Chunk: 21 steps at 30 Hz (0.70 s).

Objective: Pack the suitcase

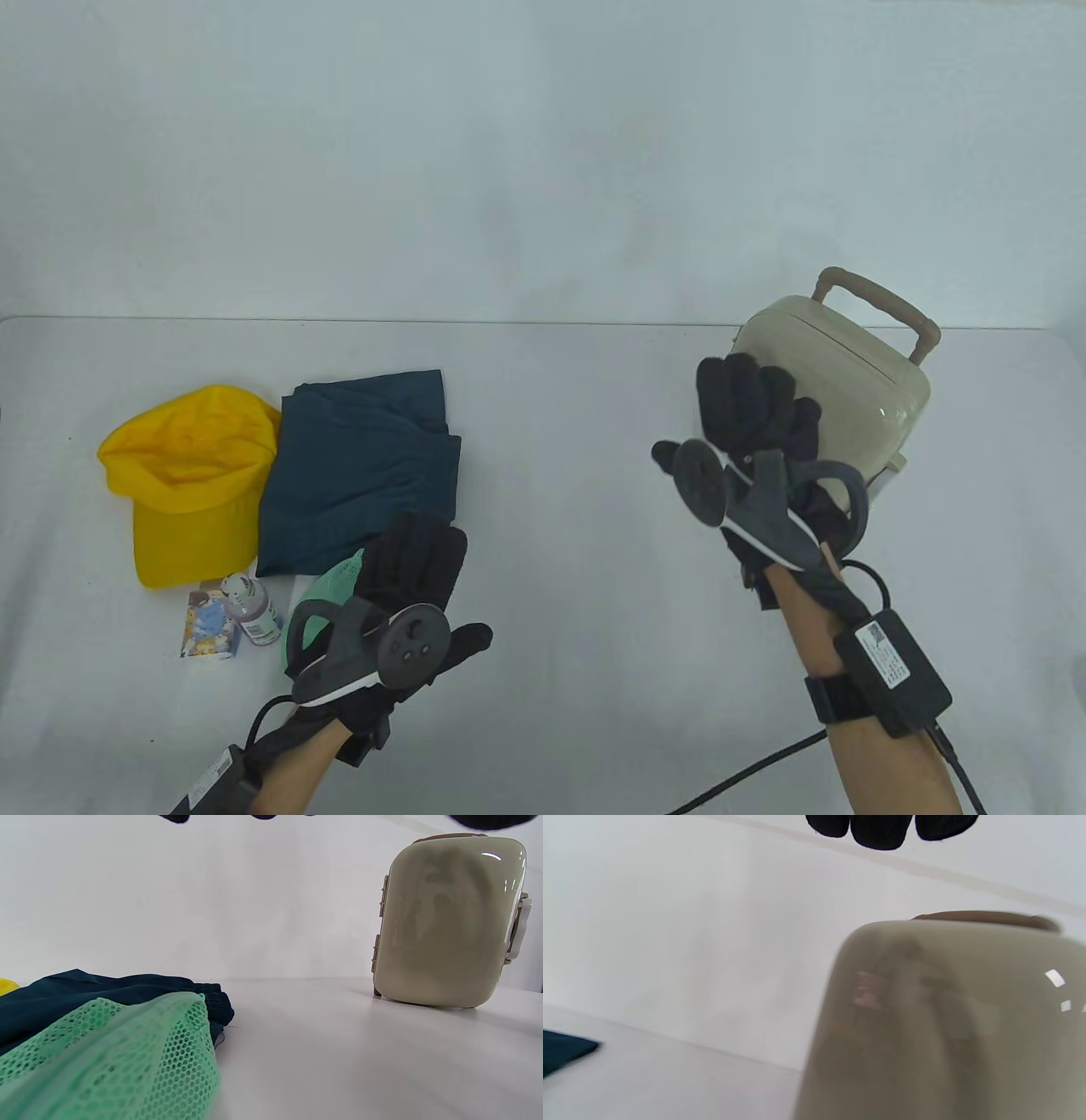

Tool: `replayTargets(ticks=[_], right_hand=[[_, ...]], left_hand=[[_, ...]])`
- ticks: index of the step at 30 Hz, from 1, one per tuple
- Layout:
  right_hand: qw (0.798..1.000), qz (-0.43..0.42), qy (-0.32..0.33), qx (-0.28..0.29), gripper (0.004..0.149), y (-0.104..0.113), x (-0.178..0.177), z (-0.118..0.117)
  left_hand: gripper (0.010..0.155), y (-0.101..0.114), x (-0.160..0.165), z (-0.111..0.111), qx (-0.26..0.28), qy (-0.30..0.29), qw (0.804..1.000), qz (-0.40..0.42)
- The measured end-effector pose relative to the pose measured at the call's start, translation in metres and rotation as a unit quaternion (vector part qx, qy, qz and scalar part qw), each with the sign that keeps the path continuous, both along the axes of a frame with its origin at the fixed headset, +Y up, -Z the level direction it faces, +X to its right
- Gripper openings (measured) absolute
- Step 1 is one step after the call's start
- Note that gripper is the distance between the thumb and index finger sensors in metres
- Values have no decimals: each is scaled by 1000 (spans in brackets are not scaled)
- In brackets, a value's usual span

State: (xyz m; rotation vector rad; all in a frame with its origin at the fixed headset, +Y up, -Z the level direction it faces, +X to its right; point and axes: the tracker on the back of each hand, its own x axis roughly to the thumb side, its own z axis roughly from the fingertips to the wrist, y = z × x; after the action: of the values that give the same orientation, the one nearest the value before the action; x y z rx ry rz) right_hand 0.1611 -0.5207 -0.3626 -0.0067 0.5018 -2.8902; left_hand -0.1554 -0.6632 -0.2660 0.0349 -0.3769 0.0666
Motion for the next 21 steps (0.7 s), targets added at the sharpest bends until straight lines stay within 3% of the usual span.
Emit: replayTargets(ticks=[4,7,16,21], right_hand=[[995,21,-92,-20,90,20,28,-36],[989,13,-137,-53,93,22,44,-54],[966,12,-216,-143,101,7,71,-87],[961,31,-231,-149,101,-4,78,-94]], left_hand=[[94,0,-2,-1,0,5,1000,3],[94,1,-3,0,1,8,1000,2],[94,1,-6,-1,0,18,1000,3],[94,1,-6,-2,-5,18,1000,2]])
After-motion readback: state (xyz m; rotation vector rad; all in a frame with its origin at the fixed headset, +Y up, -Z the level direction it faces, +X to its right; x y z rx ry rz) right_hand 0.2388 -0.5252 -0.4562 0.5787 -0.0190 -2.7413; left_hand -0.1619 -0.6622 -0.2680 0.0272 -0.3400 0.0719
